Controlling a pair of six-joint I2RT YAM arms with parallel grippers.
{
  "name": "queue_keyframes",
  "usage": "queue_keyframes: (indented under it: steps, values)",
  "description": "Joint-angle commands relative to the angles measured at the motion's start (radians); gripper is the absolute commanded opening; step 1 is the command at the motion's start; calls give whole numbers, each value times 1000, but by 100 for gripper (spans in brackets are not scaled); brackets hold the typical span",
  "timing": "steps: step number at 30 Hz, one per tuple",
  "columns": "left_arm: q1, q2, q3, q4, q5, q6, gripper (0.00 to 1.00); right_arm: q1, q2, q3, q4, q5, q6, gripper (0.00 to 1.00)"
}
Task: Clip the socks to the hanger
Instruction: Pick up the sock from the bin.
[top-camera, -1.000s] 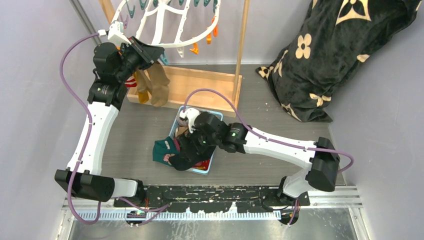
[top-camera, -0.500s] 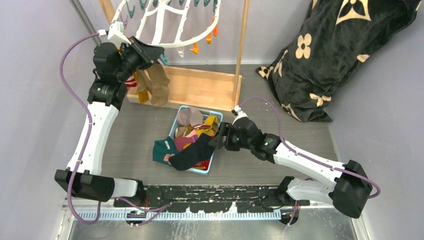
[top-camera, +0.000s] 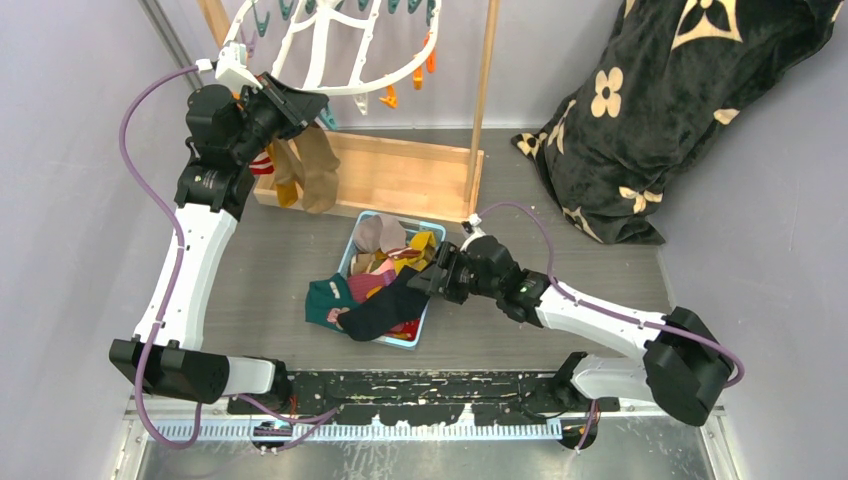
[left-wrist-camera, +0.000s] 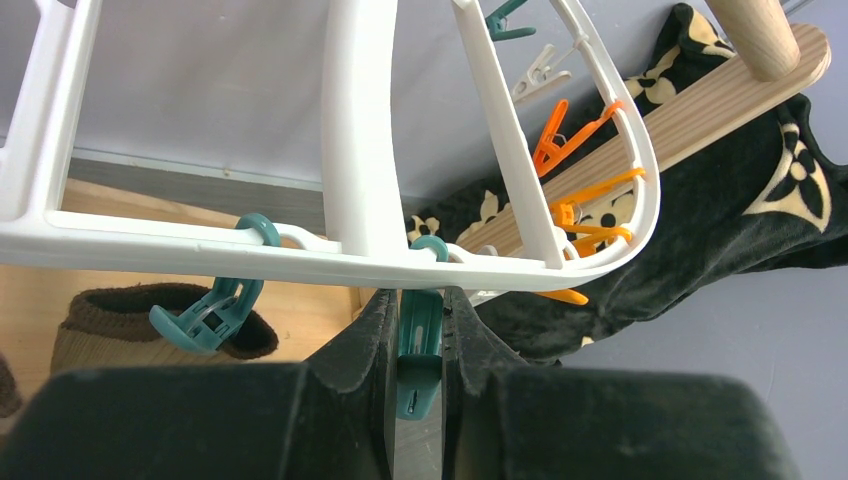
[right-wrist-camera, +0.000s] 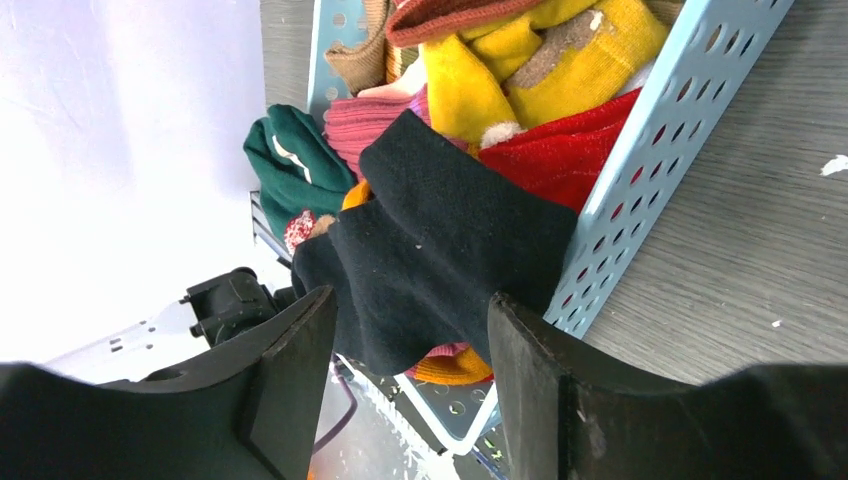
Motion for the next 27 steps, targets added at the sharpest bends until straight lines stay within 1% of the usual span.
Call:
queue_keyframes:
  steps: [1,4,8,14,22,23,27]
  values:
    - [4,-26,50,64,-2,11,0,-9,16,-9,102,-29,38,62]
    - [3,-29,48,64,-3,11,0,-17,-12,-7,63,-37,26,62]
    - [4,-30,46,63,-4,12,0,-35,-79,5,-10,-48,0,67]
    - [4,-33,46,65,-3,11,0,-55,-109,-11,-70,-46,-10,67]
    - [3,-33,50,61,-3,11,0,-65,-49,-24,-50,-63,-23,65]
    - [3,-32,50,61,-3,12,0,-65,-39,-24,-24,-64,-22,65]
    - [4,-30,55,59,-2,14,0,-65,7,-15,61,-100,9,58]
